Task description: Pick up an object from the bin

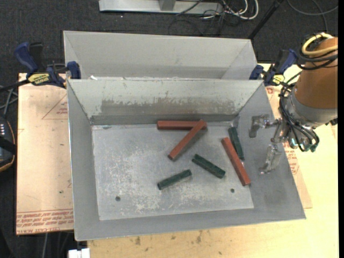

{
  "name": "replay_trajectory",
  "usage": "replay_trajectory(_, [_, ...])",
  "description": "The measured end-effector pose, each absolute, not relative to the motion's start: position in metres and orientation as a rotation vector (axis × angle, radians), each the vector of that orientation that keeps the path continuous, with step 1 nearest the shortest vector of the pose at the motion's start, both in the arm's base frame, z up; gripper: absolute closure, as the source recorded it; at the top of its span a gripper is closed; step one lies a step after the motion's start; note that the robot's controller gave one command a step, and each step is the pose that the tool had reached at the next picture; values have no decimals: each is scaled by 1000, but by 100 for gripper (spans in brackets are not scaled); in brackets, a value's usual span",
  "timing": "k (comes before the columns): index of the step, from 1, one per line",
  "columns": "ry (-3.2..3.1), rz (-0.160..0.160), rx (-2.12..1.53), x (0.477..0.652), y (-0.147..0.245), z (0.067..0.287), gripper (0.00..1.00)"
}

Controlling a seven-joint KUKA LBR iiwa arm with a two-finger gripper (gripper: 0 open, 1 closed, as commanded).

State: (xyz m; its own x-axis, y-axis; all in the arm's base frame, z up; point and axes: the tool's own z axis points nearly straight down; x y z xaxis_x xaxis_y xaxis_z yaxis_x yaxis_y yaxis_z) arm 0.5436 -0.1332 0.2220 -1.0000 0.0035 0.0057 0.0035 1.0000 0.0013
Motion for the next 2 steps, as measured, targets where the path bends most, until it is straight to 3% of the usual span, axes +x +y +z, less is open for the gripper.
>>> replay_trajectory(1, [-3143, 0, 0, 545, -133, 226, 0])
replay_trajectory(2, [-3147, 4, 114, 558, -100, 190, 0])
